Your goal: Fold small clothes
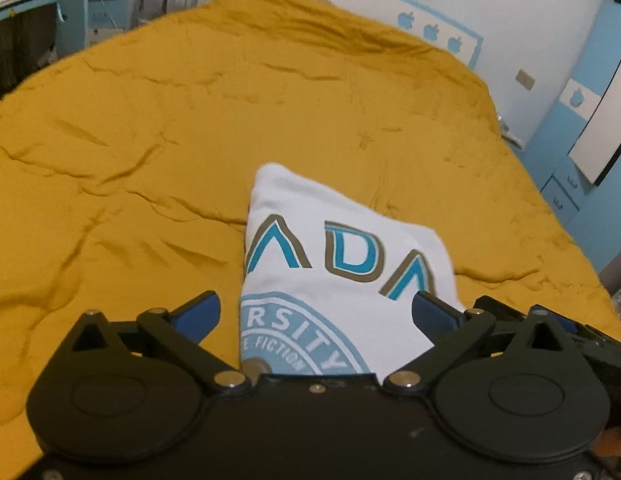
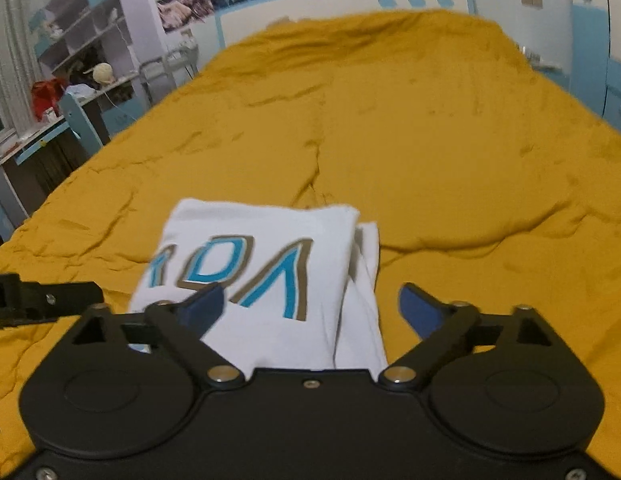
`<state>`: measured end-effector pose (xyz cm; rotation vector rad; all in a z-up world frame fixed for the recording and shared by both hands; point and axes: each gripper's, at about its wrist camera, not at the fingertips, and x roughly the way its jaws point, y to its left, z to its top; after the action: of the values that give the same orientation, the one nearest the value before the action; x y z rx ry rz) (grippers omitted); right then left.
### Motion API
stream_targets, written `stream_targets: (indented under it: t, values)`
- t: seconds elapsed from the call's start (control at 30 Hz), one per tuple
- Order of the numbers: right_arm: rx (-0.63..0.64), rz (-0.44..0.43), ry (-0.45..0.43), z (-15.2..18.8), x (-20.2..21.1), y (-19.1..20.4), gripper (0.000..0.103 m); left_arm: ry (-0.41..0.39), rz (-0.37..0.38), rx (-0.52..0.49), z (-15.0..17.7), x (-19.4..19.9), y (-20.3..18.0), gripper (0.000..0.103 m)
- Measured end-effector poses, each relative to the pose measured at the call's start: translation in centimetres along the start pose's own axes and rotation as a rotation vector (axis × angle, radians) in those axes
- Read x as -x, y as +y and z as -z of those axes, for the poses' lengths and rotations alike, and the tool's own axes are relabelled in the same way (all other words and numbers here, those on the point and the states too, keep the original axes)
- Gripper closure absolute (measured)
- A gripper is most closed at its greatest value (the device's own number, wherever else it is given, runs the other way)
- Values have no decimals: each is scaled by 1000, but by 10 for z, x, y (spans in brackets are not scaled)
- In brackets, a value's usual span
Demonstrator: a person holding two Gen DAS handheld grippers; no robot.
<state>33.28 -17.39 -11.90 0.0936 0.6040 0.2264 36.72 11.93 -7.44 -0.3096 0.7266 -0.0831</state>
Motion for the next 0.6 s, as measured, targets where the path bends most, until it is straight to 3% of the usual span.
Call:
stream_targets:
  t: [0.1, 0.23, 0.4, 0.6]
  values:
    - [53, 7, -25, 1, 28, 9, 0, -24, 1, 21, 8, 30, -2, 0]
    - [84, -9, 8, 4, 58, 16, 0, -30, 13, 28, 23, 63, -4, 0]
    - [68, 10, 5, 10, 98, 21, 0, 28, -24, 4, 45, 97, -9, 0]
    - [59, 17, 27, 19, 145, 25, 0, 39, -53, 0, 72, 140, -11, 0]
